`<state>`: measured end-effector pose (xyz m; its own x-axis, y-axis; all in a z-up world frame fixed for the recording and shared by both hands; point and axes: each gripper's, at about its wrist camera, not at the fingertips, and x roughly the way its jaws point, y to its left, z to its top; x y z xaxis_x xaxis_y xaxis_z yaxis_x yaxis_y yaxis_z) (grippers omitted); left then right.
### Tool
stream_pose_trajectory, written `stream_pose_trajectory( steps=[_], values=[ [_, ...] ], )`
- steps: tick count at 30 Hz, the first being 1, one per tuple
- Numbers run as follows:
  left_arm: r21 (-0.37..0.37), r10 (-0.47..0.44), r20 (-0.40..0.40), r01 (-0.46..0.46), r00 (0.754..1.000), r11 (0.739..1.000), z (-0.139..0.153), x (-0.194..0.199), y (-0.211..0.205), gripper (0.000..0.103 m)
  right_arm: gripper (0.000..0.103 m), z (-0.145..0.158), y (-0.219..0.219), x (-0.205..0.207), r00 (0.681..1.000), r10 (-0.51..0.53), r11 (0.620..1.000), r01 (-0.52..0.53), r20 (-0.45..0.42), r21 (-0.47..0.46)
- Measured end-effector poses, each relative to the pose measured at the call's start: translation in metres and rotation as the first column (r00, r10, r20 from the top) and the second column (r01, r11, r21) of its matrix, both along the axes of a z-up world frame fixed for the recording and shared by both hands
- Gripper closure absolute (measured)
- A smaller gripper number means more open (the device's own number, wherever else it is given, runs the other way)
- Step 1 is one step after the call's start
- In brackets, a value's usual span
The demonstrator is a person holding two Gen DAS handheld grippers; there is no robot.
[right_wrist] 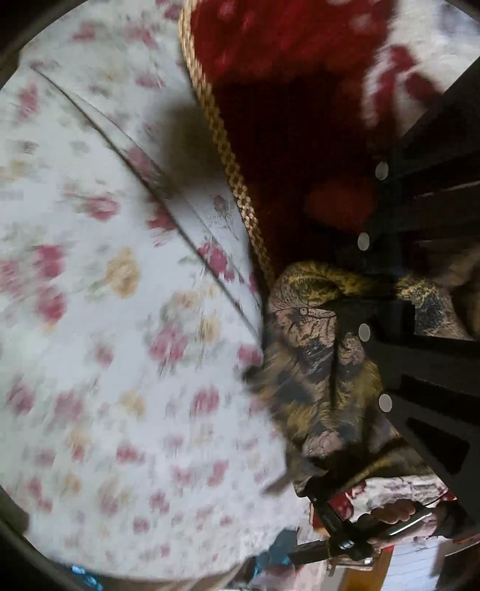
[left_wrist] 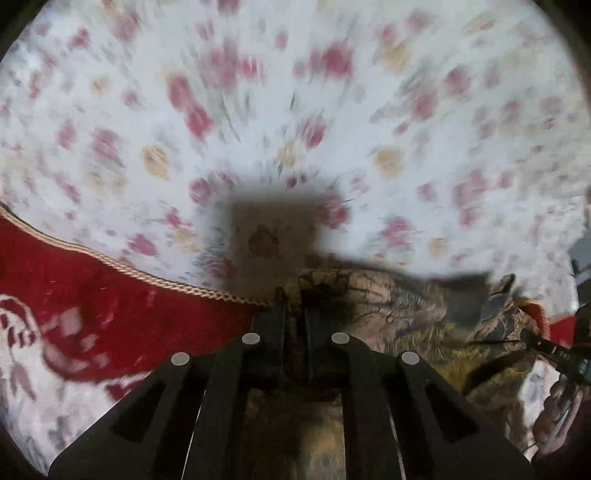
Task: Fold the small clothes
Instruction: 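Lay the hem over the collar and press the folded shirt flat with both grippers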
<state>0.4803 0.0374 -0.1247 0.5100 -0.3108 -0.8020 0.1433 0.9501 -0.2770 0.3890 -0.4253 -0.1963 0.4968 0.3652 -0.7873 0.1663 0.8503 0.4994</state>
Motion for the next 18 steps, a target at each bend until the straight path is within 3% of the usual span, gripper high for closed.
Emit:
stream_pose_trajectory(
  steps=[4,8,12,15,18],
  values=[
    [-0.077,-0.001,0.076,0.007,0.997,0.997,0.041,-0.077,0.037,0.096,0.096,0.050,0.016,-0.074,0.994,0.011,0.999,-0.007,0.104,-0.040],
    [-0.122,-0.008,0.131,0.025,0.991,0.992,0.064,-0.179,0.067,0.096,0.096,0.072,0.032,-0.155,0.991,0.001,0.999,0.005,0.133,-0.042],
    [-0.115,0.042,0.103,-0.030,0.994,0.993,0.031,-0.252,0.085,0.096,0.096,0.064,0.057,-0.235,0.990,-0.082,0.995,0.087,0.115,-0.039],
    [-0.061,0.092,0.030,-0.090,0.995,0.994,-0.012,-0.283,0.083,0.096,0.096,0.043,0.068,-0.279,0.985,-0.139,0.989,0.144,0.105,-0.041],
    [0.036,0.136,-0.014,-0.136,0.991,0.990,-0.052,-0.302,0.071,0.094,0.096,0.010,0.077,-0.298,0.979,-0.194,0.979,0.197,0.056,-0.053]
  ],
)
